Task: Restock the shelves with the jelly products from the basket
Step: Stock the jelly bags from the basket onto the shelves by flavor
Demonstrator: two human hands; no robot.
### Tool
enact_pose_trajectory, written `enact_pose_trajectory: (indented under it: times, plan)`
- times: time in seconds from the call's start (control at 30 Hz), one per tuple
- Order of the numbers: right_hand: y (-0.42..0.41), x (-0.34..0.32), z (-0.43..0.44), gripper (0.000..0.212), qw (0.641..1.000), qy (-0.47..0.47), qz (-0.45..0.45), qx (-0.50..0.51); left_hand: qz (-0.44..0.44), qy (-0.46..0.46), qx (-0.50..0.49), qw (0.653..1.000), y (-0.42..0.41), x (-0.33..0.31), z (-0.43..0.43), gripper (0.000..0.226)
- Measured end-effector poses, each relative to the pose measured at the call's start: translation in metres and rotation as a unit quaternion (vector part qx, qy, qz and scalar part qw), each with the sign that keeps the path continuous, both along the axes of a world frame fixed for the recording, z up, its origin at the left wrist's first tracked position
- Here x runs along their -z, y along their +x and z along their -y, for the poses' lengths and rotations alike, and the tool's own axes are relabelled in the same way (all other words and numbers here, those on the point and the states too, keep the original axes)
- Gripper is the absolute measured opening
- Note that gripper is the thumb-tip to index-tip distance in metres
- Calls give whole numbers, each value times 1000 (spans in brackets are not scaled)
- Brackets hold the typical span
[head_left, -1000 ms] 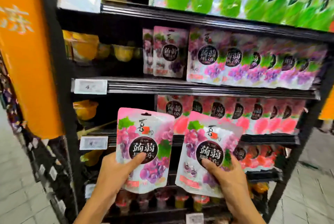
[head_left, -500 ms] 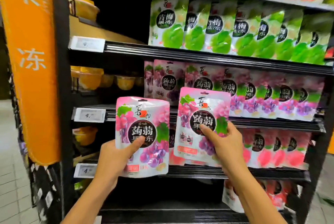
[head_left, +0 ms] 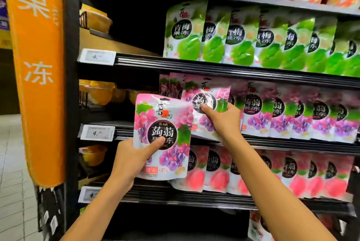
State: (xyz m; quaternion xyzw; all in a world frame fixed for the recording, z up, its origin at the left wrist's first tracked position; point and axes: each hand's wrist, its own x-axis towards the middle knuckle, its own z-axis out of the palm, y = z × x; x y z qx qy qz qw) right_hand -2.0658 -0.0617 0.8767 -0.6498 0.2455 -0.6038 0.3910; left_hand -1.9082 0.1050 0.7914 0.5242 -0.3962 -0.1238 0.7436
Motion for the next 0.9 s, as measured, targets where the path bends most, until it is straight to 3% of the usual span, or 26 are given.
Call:
enact_pose_trajectory:
  times: [0.3, 0.47, 0.6, 0.73, 0.9]
  plan:
    - [32, -18, 16, 48, 999, 8, -19, 48, 0, -14, 4, 1000, 12, 0, -5, 33]
    - [41, -18, 19, 86, 995, -19, -63, 70, -8, -27, 4, 1000, 20, 1, -10, 30]
    - [37, -4, 19, 91, 996, -25, -68, 45, -18, -24, 7, 1000, 21, 4, -9, 37]
    - [22, 7, 24, 56, 987, -75, -122, 67, -24, -20, 14, 999, 19, 12, -5, 41]
    - [-1, 18, 27, 38, 967, -120, -196, 110, -26, -17, 23, 999, 16, 15, 2, 36]
